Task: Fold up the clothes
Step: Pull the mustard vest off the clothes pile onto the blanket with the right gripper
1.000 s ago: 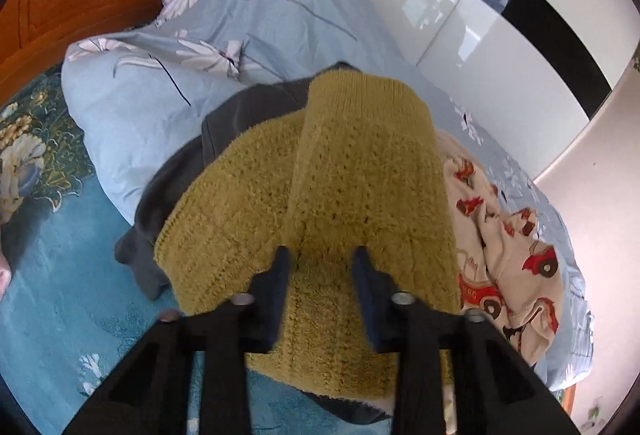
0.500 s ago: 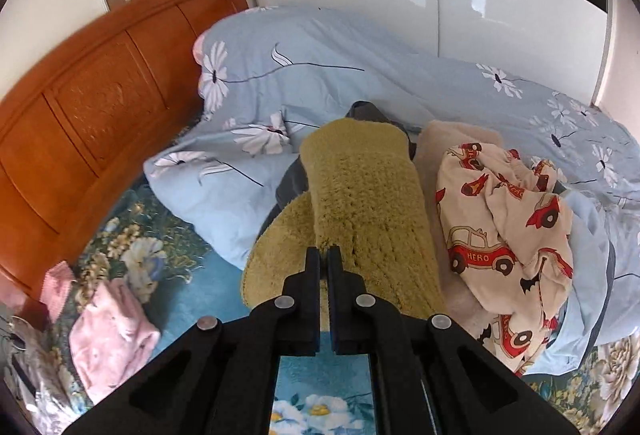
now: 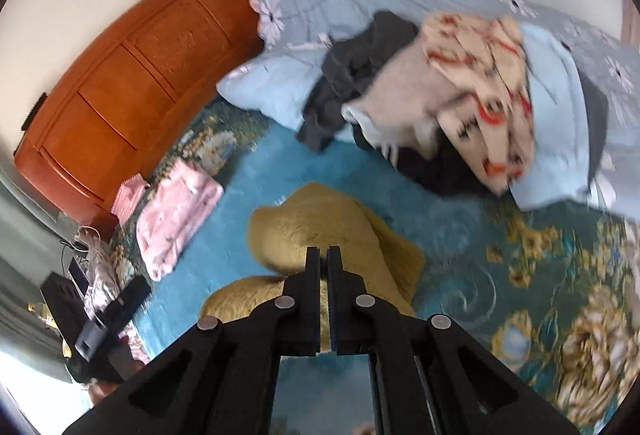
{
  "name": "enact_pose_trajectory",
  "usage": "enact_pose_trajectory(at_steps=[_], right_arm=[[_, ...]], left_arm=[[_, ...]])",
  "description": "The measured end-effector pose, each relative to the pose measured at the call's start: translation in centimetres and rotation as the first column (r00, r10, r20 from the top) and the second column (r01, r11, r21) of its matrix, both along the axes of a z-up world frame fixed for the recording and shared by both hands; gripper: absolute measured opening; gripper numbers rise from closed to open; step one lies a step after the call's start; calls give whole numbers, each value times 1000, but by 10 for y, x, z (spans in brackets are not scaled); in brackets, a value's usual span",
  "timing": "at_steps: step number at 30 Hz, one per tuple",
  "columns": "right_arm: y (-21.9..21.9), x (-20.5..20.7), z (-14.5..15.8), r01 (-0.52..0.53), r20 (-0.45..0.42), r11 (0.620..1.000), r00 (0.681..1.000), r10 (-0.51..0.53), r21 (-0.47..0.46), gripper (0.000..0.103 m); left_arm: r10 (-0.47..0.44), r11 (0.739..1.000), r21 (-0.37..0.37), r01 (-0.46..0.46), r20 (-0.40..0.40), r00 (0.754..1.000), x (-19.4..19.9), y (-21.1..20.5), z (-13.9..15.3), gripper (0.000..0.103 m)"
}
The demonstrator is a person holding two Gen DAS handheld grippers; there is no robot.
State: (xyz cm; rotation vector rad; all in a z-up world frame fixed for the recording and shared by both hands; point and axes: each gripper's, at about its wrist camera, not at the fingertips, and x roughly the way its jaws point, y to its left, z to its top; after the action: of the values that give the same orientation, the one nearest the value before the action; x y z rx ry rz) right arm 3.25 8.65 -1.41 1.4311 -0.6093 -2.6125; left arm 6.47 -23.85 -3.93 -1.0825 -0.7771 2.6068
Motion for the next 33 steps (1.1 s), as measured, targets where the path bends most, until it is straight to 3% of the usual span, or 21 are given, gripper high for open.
enact_pose_trajectory(at_steps=[4,8,10,11,14,17,18,19,21,22,24,26,27,28,33], right_arm=[[49,75,-57,169,142,985,975,-170,19,0],[115,141,-82,378,213,917,893,-397,126,0],[129,164,-89,422,218,896,869,-444,141,0],[129,168,-90,416,207,898,874,-439,146,0],[98,152,-96,305,175,946,931,-320,107,3],[37,113,-102,112,128,985,983,-128,129,3],[15,100,-104,55,121,989,990,-72,138,8],[-7,88,-107,-2,114,989,993,-15,147,27],[-48,67,-116,-108,107,981,990,92,160,49],[-67,59,-121,-157,106,974,984,140,164,50],[-100,50,-132,-245,139,945,966,219,217,50],[-113,46,-141,-257,166,911,963,212,324,45],[-114,46,-145,-248,179,894,965,193,373,33],[-105,47,-146,-221,194,904,968,158,366,6],[-26,75,-119,-20,157,947,987,-32,320,5]], left_arm=[[-42,999,-16,43,41,998,10,17,-10,103],[-75,997,1,75,88,993,18,39,-27,103],[-88,996,12,87,115,990,22,49,-37,103],[-83,997,14,82,121,989,25,51,-39,103],[-67,998,6,66,126,990,32,54,-41,103],[-20,999,-38,23,78,997,36,43,-26,103],[2,999,-47,0,55,998,37,37,-19,103],[17,999,-43,-15,45,999,38,30,-15,103],[47,998,-35,-46,25,999,40,18,-6,103],[52,998,-36,-50,31,998,41,15,-6,103],[61,997,-50,-59,40,997,44,11,-7,103],[59,996,-66,-56,55,997,46,12,-12,103],[58,996,-74,-53,64,996,47,13,-14,103],[49,996,-72,-43,80,996,47,15,-18,103],[-10,998,-67,21,168,986,41,35,-35,103]])
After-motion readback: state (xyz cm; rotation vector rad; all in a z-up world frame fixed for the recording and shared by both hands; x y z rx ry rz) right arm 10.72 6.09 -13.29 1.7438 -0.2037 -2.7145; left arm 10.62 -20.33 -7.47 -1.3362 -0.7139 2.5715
